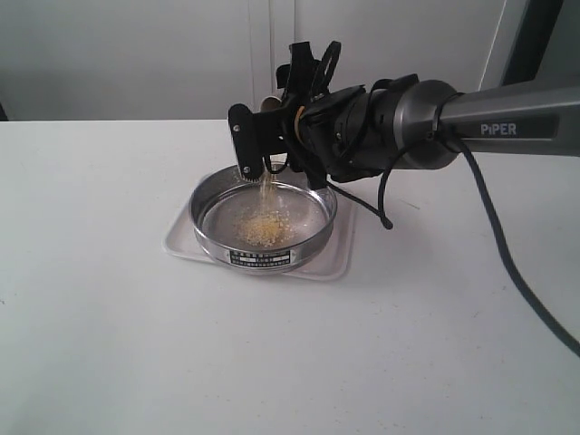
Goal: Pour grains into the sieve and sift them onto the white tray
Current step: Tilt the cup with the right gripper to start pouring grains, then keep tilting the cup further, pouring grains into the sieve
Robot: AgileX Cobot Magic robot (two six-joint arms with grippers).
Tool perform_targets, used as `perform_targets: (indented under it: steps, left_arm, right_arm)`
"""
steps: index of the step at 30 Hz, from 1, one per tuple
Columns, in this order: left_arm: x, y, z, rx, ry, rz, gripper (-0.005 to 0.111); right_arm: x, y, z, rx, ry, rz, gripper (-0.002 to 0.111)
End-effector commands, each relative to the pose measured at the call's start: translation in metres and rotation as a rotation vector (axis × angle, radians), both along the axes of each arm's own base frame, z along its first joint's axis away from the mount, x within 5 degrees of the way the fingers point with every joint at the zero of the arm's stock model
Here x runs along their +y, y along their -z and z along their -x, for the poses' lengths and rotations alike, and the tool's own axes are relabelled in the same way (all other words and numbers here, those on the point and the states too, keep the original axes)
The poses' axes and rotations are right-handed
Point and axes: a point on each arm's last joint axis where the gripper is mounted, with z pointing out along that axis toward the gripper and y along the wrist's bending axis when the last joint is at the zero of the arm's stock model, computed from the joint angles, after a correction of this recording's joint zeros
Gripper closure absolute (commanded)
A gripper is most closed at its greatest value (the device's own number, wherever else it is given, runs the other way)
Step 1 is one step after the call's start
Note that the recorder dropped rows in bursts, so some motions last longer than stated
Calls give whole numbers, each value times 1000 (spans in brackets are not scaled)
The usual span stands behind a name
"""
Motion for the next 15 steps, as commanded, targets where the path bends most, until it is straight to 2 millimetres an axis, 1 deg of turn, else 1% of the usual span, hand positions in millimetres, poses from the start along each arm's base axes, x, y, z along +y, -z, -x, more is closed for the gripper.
perform_targets:
  steps: [1,15]
  left_arm:
    - [-1,3,0,9,1,11,107]
    - [-1,3,0,9,1,11,107]
  right_arm:
    - [-1,-9,-1,-33,13,6,108]
    - [-1,-9,-1,-41,-3,44,108]
